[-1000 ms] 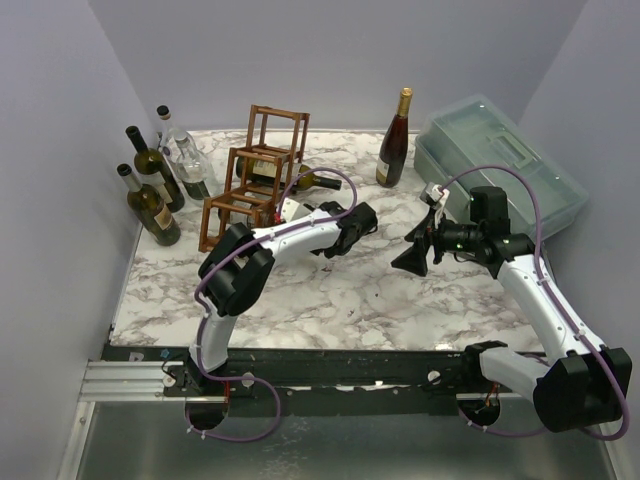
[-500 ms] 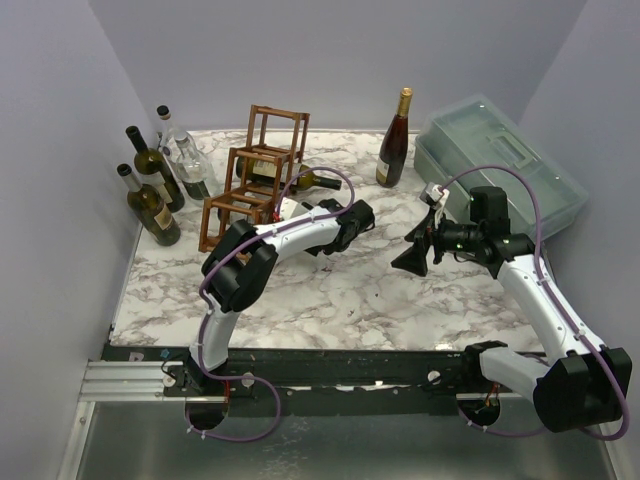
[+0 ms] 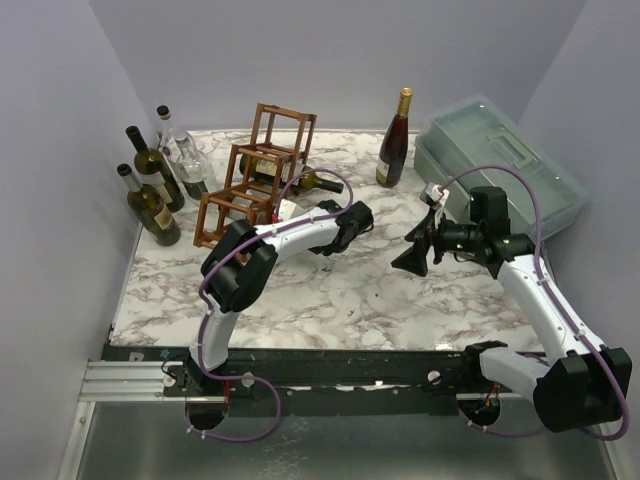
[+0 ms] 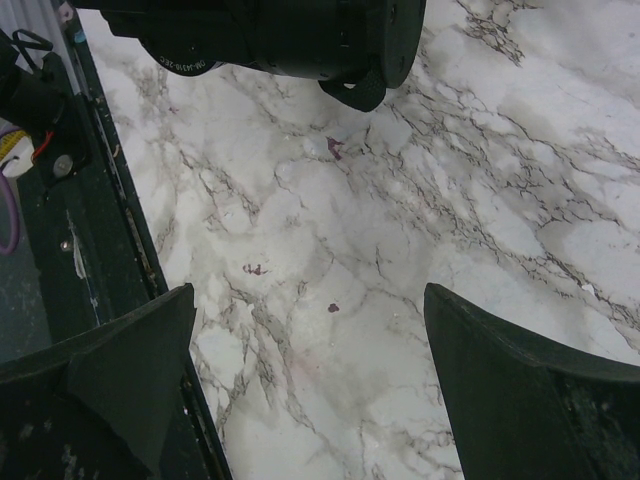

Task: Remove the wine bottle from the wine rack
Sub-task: Pick up the wine bottle from the wine rack.

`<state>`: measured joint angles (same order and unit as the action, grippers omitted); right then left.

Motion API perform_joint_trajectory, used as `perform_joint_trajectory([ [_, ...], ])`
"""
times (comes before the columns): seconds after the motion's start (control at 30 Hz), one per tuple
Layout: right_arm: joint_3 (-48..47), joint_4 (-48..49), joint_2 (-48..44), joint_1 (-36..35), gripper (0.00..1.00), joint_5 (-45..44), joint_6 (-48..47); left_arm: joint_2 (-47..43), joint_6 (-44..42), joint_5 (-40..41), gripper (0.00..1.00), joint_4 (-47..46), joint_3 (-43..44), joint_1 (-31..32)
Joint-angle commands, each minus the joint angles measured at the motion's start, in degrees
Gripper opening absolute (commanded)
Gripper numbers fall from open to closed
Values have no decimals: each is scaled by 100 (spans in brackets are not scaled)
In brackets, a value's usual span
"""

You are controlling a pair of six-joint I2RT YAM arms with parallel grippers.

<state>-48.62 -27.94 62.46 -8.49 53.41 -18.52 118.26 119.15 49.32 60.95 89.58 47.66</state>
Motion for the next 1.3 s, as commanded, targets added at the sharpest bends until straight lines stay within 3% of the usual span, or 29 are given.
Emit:
perform_joint_trajectory([
  [0.0, -19, -58, 20, 32, 99, -38, -81, -180, 539, -10, 5, 82, -85, 80],
  [0.13, -28, -63, 3, 32, 99, -17, -93, -215, 596, 30, 0, 113, -54, 196],
  [0.47, -44, -95, 3, 32, 99, -7, -111, -189, 1532, -12, 0, 1046, 226, 480],
  [1.27, -98, -188, -93, 33, 99, -74, -180, -577, 1802, -192, 0, 1196, 397, 1256],
])
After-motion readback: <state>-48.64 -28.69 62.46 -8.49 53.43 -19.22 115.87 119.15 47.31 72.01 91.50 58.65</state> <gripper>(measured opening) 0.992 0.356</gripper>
